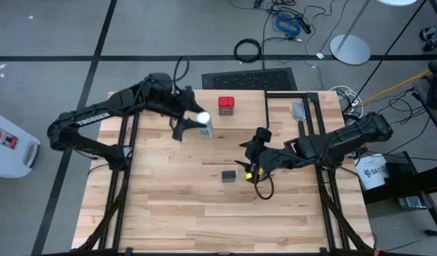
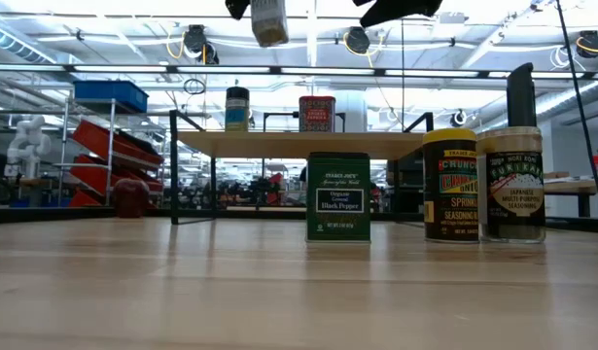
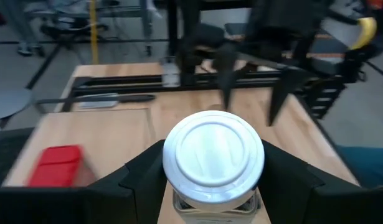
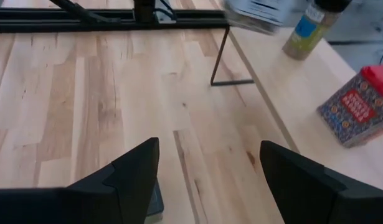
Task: Shelf spices
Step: Remove the white seasoning bottle from the shelf
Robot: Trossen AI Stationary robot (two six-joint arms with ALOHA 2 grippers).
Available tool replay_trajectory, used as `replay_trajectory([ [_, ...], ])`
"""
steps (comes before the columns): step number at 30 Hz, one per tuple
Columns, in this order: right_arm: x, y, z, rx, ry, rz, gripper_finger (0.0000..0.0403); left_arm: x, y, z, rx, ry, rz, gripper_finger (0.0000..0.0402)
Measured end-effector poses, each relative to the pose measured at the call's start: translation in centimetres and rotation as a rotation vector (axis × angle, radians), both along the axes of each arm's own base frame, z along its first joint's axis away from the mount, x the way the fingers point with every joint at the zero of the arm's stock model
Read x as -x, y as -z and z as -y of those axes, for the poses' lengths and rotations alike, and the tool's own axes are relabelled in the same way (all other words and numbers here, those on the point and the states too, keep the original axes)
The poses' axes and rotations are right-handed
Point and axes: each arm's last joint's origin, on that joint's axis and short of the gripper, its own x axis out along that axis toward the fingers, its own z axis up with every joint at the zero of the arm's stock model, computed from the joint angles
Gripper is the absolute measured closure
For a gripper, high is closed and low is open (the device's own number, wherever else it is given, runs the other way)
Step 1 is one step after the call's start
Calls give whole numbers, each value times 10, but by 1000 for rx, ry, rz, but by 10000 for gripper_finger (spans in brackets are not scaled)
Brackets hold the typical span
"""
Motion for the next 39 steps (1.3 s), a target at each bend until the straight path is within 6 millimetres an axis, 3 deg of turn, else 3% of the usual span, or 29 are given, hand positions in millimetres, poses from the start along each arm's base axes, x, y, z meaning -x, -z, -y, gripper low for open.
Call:
replay_trajectory([
  [7,15,-6,-10,-42,-19,2,135,-25,11,36,-3,2,-43,182],
  [13,52,-20,-14,-152,19,-8,135,-50,21,55,37,-65,-33,182],
  [20,88,-12,-32,-228,64,-149,135,-87,40,74,67,-66,9,182],
  [30,103,-8,-44,-109,51,-160,135,-125,77,93,48,-129,0,182],
  [39,108,-7,-47,-88,42,-164,135,-143,105,101,21,-157,-51,182],
])
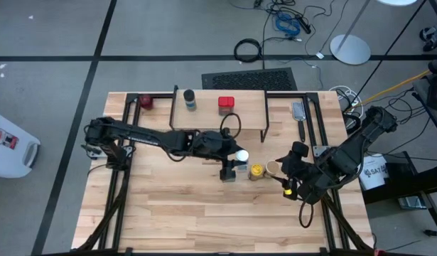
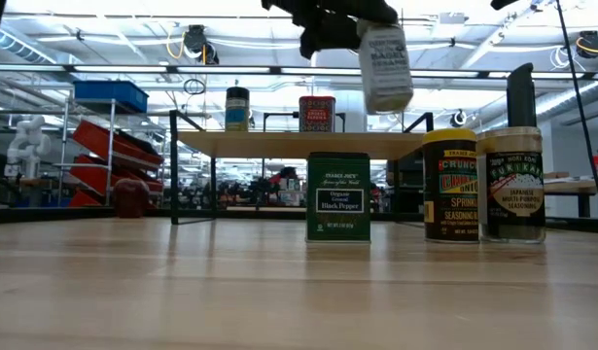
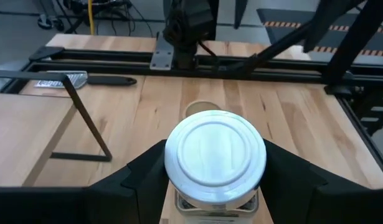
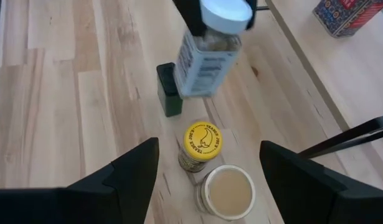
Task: Shelf spices
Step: Remove the white seasoning bottle from the shelf
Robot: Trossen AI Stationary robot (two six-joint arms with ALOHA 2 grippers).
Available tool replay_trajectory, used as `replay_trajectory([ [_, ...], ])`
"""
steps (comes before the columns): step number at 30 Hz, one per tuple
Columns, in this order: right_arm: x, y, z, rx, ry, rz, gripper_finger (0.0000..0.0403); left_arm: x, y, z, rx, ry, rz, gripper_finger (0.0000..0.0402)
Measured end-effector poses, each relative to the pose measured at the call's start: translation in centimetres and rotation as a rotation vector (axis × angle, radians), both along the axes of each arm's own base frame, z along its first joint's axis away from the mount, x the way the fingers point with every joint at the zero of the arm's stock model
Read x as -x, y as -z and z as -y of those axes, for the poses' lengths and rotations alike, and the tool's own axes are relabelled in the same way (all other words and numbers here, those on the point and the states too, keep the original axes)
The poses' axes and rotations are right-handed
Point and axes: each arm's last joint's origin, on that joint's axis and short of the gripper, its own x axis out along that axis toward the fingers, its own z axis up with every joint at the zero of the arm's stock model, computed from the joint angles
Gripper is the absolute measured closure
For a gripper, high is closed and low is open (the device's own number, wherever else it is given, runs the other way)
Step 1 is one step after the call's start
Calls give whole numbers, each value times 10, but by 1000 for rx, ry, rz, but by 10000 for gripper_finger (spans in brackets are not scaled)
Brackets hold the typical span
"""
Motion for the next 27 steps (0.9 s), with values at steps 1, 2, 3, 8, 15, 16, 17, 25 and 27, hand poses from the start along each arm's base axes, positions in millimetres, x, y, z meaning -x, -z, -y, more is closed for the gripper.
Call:
replay_trajectory([
  [1,0,0,0,-1,1,0,135,0,1,0,0,-1,-4,182],
  [2,0,0,0,1,2,-3,135,-1,3,0,-1,-1,-13,182],
  [3,0,0,0,2,3,-4,135,-2,4,0,-1,-1,-11,182],
  [8,1,1,1,8,3,-10,135,-7,9,1,8,-16,-4,182],
  [15,1,0,2,24,11,-4,135,-10,20,7,12,-11,-45,182],
  [16,1,0,2,28,12,-4,135,-11,21,9,12,-8,-39,182],
  [17,1,1,2,29,12,-4,135,-11,22,11,9,-7,-41,182],
  [25,1,1,2,32,13,-4,135,-16,39,24,-31,-40,-87,182],
  [27,1,1,2,33,14,-3,135,-19,44,26,-38,-47,-84,182],
])
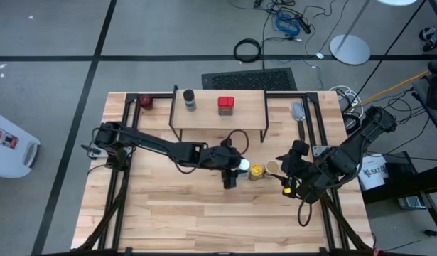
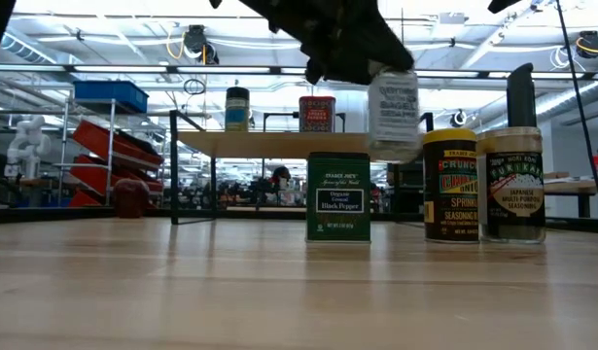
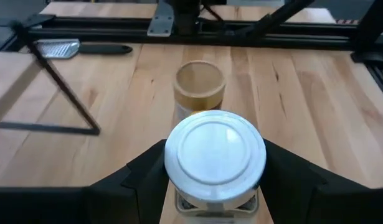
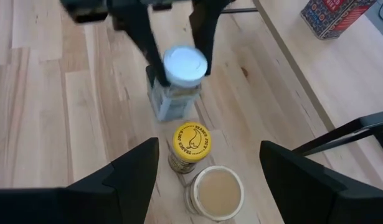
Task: Shelf spices
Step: Remove the white seasoning bottle from the shelf
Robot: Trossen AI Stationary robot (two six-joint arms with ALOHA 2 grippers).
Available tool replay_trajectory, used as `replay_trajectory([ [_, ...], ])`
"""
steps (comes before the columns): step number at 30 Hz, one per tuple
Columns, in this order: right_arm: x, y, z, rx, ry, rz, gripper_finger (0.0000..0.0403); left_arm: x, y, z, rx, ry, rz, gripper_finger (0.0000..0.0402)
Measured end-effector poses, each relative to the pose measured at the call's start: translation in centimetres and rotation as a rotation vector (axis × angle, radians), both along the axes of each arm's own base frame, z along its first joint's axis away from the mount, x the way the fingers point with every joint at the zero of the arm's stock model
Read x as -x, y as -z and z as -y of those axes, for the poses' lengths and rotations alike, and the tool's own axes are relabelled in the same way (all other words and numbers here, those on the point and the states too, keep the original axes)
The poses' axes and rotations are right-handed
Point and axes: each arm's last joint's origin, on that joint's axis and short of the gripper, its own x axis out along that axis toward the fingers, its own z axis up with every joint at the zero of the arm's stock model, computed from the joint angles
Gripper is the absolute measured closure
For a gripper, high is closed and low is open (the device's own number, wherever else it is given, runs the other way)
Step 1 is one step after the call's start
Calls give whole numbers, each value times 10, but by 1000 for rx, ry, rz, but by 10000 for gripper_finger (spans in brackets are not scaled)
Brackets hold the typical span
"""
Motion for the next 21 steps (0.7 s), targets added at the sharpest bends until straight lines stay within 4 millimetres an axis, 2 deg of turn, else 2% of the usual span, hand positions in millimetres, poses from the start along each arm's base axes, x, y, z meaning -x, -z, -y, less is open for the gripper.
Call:
replay_trajectory([
  [12,0,0,0,1,1,1,135,-12,36,3,-26,-19,-76,182],
  [21,0,0,0,1,1,2,135,-14,43,3,-40,-39,-87,182],
])
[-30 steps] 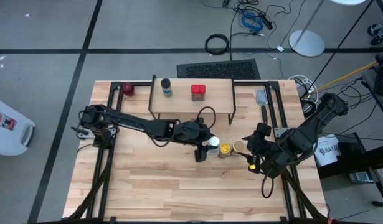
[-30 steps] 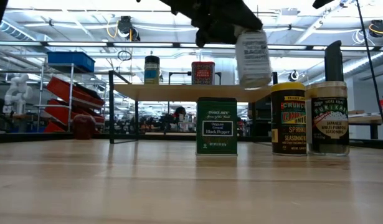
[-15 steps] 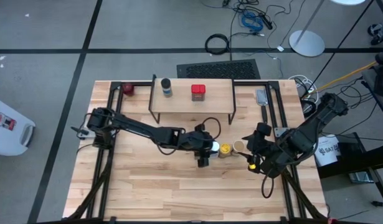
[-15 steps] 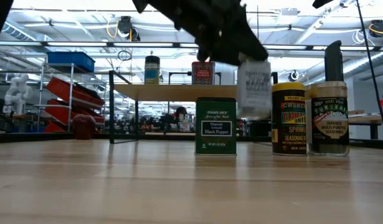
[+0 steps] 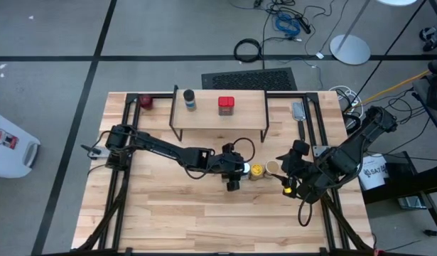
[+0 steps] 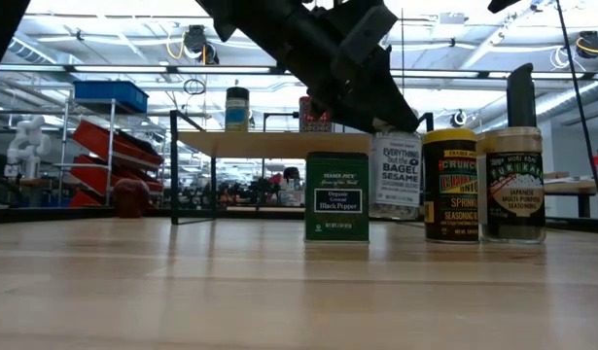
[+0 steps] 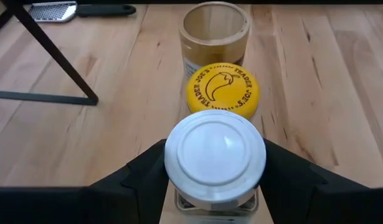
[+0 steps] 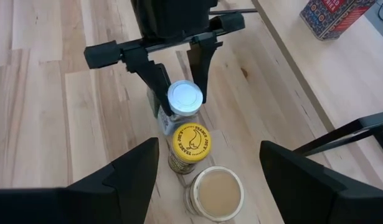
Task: Shelf spices
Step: Remove the white seasoning bottle from the shelf
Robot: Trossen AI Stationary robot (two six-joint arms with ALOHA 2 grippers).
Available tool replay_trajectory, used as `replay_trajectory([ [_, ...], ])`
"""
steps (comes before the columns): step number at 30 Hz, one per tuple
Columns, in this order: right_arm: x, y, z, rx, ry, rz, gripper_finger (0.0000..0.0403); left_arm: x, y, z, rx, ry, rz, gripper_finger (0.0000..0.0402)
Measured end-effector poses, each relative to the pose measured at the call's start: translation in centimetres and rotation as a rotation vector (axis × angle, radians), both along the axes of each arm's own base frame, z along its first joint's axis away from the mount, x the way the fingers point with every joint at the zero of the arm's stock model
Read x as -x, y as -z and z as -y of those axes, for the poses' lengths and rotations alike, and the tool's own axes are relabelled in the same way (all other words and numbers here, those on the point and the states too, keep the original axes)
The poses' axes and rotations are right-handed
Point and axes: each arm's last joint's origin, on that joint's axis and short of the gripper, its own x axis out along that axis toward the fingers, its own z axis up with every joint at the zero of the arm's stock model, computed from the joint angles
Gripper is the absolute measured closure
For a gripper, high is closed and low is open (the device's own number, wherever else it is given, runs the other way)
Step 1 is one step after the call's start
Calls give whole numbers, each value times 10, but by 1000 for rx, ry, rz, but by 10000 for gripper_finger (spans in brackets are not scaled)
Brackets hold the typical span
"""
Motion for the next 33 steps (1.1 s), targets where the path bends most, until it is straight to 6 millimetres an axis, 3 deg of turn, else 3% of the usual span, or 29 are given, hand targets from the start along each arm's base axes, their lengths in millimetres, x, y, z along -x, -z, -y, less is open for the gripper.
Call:
replay_trajectory([
  [22,0,0,0,11,7,10,135,2,5,-1,-3,-1,-11,182],
  [33,0,0,0,9,8,13,135,-6,22,1,-3,-1,-8,182],
])
